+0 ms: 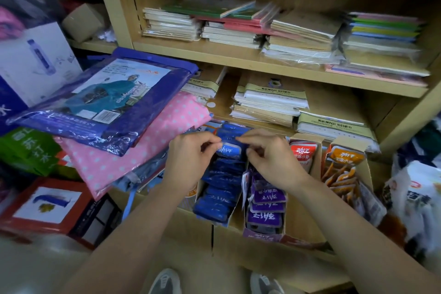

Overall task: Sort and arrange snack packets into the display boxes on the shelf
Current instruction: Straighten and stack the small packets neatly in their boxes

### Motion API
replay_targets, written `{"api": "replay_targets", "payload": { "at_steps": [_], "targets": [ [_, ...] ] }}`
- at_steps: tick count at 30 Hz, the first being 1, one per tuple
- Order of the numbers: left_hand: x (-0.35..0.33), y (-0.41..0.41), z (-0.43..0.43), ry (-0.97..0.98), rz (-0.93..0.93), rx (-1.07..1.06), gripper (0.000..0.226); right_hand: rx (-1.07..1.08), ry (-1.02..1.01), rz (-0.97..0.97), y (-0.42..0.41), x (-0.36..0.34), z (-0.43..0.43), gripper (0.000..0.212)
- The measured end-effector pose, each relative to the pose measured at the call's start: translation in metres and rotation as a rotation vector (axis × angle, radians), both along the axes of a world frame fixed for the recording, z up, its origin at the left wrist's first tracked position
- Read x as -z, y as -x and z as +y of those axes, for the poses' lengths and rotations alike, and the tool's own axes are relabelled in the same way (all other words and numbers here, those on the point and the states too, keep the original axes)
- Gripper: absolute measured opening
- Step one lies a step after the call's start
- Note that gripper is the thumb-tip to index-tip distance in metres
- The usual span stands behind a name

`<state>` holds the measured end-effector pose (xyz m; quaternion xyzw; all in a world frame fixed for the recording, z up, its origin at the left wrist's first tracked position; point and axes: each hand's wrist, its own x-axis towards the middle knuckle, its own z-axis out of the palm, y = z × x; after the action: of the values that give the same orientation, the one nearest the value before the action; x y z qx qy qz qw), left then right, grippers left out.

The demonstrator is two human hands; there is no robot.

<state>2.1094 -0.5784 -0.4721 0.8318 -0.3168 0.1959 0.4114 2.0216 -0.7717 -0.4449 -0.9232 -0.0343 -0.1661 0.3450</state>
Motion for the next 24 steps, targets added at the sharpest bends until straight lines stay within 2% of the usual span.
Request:
{"api": "replay_targets", "payload": {
  "at_steps": [3,7,11,16,20,22,24],
  "targets": [
    [0.001,-0.002,-0.001,-0.002,0.032,-0.004,0.004,-0.025,-0.041,-0.040,0.015,-0.003,0.004,0.037],
    [0.001,-0.003,0.002,-0.020,0.071,-0.024,0.007,-0.120,0.119,0.122,0.028,-0.004,0.008,0.010],
    [-0.001,-0.001,0.006,-0.042,0.090,0.027,0.012,-0.083,0.172,0.233,0.030,-0.005,-0.008,0.017],
    [-0.001,0.000,0.009,0.027,0.200,0.051,0.024,0.008,0.185,0.042,0.023,0.000,0.003,0.030],
    [0.004,-0.002,0.013,0.159,0.282,0.045,0.023,0.074,0.188,-0.072,0.011,0.008,0.013,0.025],
    [0.008,-0.004,0.017,0.167,0.250,0.037,0.024,0.104,0.183,-0.071,0.008,0.010,0.013,0.022],
    [0.012,-0.001,0.022,0.070,0.181,0.072,0.017,0.119,0.219,-0.049,0.007,0.010,0.012,0.020]
  ]
}}
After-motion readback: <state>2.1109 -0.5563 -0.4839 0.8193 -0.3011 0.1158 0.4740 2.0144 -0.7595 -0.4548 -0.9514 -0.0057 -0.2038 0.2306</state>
